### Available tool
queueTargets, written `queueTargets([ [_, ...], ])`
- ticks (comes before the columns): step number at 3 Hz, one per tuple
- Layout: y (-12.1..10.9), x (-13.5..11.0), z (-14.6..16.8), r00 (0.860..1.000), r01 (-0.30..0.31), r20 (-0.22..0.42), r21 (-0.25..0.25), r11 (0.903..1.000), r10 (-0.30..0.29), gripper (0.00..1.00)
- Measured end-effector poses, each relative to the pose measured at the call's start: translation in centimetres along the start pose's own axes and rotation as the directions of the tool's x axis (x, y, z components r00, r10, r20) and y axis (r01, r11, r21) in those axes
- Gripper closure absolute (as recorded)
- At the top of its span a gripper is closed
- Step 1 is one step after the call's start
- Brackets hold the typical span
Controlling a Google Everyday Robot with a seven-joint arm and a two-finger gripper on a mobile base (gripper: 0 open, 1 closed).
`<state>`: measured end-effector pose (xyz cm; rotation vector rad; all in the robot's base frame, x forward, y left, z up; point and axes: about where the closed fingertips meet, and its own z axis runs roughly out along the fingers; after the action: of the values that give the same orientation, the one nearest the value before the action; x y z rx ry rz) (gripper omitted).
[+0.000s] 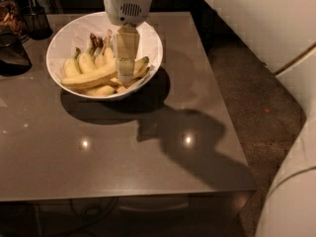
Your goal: Pick banana from white bowl
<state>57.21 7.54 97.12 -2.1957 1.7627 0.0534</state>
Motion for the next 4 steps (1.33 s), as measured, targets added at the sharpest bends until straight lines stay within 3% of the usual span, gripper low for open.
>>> queueTargets([
  [2,-0.9,-0.8,1.3,0.998,0.066,-0.022,-0.009,0.9978,-0.066,0.24],
  [4,-1.7,-1.8,2.6,0.991,0.123,-0.046,-0.02,0.9922,-0.124,0.28],
])
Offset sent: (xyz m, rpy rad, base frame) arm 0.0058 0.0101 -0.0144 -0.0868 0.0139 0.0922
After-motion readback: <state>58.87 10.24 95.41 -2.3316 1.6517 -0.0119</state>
